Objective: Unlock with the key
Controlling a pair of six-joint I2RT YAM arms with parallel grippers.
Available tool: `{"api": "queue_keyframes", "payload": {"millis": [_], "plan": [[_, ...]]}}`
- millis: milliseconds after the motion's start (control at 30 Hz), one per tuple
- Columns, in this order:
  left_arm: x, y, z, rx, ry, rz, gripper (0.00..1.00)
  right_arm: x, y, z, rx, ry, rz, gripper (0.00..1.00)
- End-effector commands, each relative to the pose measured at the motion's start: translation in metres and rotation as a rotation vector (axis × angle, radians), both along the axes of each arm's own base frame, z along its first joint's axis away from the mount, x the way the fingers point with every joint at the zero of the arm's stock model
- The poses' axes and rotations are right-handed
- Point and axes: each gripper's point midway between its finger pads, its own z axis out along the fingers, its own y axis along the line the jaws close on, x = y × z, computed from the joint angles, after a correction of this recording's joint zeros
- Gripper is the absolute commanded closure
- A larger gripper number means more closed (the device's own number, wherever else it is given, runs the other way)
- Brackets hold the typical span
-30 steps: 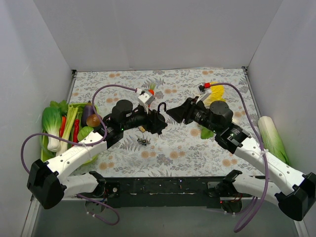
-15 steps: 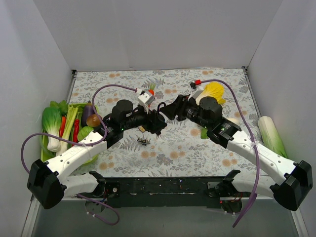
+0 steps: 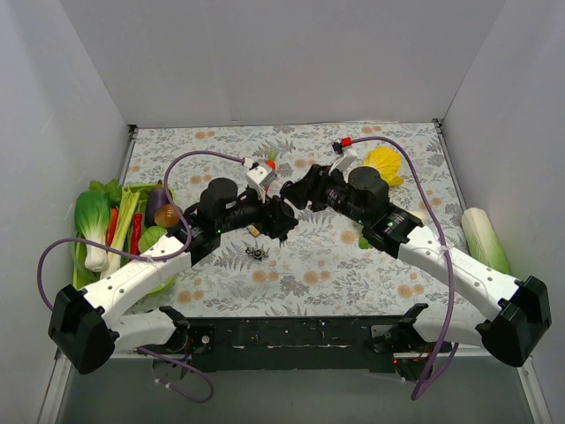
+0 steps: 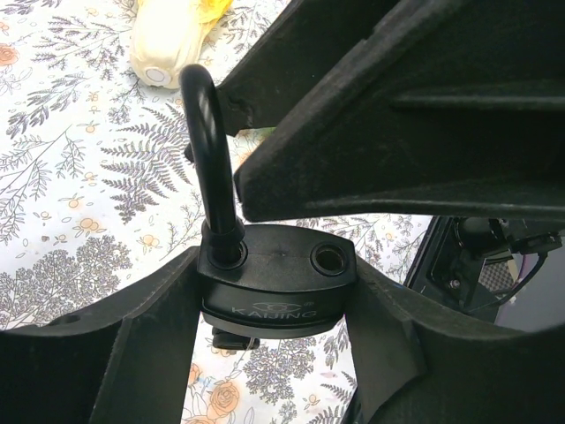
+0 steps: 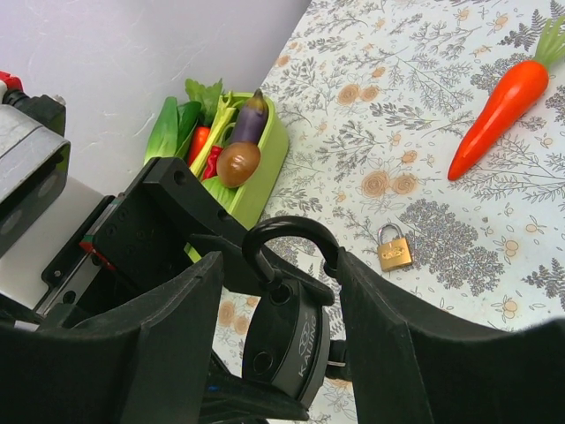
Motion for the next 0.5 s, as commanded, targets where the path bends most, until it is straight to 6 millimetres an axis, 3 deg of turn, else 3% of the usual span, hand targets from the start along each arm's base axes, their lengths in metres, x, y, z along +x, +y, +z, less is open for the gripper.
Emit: {"api": "queue_keyframes", "payload": {"millis": [0, 467], "plan": [[0.002, -0.008, 0.05, -0.093, -0.122, -0.032, 1.0, 0.006, 0.008, 0.036, 0.068, -0.074, 0.002, 0.38], [0.002, -0.011, 0.044, -0.084, -0.109, -0.046, 1.0, 0.004, 0.03, 0.035, 0.097, -0.055, 0.08, 0.4]]}}
